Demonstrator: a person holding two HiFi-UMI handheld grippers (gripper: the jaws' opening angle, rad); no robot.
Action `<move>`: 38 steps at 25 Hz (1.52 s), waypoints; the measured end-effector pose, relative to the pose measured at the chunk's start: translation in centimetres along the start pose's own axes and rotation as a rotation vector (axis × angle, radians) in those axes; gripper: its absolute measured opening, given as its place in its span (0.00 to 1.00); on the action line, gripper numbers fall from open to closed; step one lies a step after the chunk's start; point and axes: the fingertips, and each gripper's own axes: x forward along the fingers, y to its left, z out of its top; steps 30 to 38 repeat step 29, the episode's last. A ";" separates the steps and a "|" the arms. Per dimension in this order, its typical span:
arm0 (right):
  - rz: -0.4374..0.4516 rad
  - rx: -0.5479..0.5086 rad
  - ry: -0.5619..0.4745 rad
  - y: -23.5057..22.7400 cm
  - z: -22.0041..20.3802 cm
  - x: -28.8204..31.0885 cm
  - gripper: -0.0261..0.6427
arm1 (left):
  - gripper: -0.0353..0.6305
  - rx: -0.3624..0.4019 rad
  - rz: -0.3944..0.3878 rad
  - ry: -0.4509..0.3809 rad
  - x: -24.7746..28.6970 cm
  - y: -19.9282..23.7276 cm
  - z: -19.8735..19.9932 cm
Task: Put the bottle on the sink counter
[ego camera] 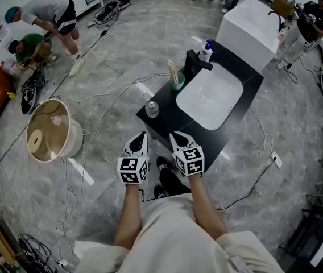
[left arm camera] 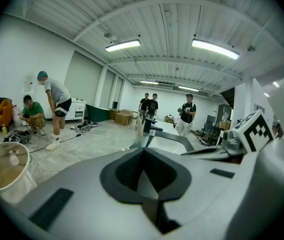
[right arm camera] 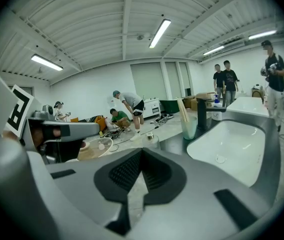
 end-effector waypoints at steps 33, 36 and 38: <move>0.025 0.013 0.009 -0.3 -0.3 -0.1 0.05 | 0.06 0.005 0.003 0.036 1.0 0.0 -1.0; 0.025 0.013 0.009 -0.3 -0.3 -0.1 0.05 | 0.06 0.005 0.003 0.036 1.0 0.0 -1.0; 0.025 0.013 0.009 -0.3 -0.3 -0.1 0.05 | 0.06 0.005 0.003 0.036 1.0 0.0 -1.0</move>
